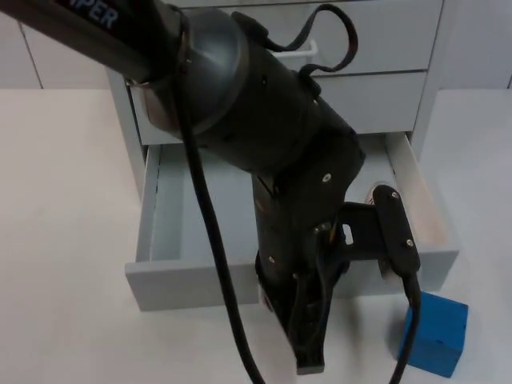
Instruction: Open the drawer with the left hand, place the block into the drawer with the right hand, then close the drawer with the left hand.
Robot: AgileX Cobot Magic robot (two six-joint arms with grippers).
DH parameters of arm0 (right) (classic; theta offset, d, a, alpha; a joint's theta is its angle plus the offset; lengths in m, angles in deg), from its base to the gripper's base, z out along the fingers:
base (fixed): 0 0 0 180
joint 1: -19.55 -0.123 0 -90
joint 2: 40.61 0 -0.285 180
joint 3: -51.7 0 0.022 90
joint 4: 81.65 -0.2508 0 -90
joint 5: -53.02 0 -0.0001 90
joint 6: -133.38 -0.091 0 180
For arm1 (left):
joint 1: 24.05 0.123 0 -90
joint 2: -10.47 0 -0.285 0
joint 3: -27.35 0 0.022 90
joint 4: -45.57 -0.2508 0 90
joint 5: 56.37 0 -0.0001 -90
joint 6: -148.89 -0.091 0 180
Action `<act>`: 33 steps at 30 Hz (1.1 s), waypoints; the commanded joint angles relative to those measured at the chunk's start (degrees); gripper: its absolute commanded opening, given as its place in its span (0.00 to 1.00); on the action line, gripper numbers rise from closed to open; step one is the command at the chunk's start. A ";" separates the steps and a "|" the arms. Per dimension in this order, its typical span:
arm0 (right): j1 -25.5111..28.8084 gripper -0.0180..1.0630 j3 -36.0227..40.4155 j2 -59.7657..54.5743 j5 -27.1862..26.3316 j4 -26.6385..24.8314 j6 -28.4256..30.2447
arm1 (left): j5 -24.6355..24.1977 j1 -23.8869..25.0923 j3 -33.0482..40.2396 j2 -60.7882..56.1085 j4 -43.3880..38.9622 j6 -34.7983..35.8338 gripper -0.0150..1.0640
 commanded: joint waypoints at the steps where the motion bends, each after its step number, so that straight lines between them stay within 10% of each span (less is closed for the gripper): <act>1: 0.34 0.99 0.31 0.14 -0.68 0.24 0.22 | -0.85 -0.56 1.12 0.90 4.74 1.07 0.15; 4: 0.34 0.99 0.31 0.14 -0.57 0.24 0.22 | -0.30 -0.56 1.12 0.33 4.98 1.30 0.51; 8: 0.34 0.99 0.31 0.14 -0.57 0.24 0.22 | -0.06 -0.56 1.12 -0.66 4.98 1.30 0.68; 33: 0.34 0.99 0.31 0.14 -0.57 -0.03 0.22 | -8.20 -0.56 1.12 -14.07 7.89 1.95 0.69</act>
